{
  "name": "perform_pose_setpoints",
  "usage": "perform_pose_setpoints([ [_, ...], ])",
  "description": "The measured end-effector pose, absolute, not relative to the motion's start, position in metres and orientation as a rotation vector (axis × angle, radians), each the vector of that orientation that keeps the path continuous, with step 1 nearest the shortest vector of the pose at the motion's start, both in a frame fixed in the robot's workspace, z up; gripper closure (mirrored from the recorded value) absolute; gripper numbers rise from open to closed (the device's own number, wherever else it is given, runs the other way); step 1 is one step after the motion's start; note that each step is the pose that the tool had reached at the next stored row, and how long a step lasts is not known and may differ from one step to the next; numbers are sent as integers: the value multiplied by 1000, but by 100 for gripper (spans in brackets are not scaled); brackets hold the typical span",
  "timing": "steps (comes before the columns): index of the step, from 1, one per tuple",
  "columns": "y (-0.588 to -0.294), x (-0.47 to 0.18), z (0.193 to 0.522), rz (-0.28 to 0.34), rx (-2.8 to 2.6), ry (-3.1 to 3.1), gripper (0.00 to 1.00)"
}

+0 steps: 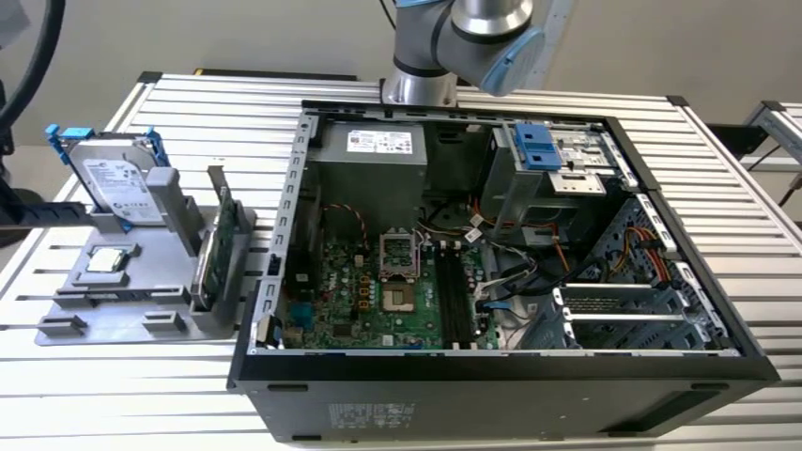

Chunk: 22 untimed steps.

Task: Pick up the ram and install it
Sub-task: 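Pick up the ram and move it above insertion slot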

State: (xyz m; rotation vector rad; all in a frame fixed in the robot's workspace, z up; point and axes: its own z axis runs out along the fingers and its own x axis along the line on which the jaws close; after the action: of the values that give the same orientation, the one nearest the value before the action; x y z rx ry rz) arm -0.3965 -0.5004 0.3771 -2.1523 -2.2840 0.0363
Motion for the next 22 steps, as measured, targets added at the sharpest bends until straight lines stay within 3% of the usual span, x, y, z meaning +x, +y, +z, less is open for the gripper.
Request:
perform_pose_setpoints([
  [22, -500, -397, 395, 36, -2152, -2284, 100],
])
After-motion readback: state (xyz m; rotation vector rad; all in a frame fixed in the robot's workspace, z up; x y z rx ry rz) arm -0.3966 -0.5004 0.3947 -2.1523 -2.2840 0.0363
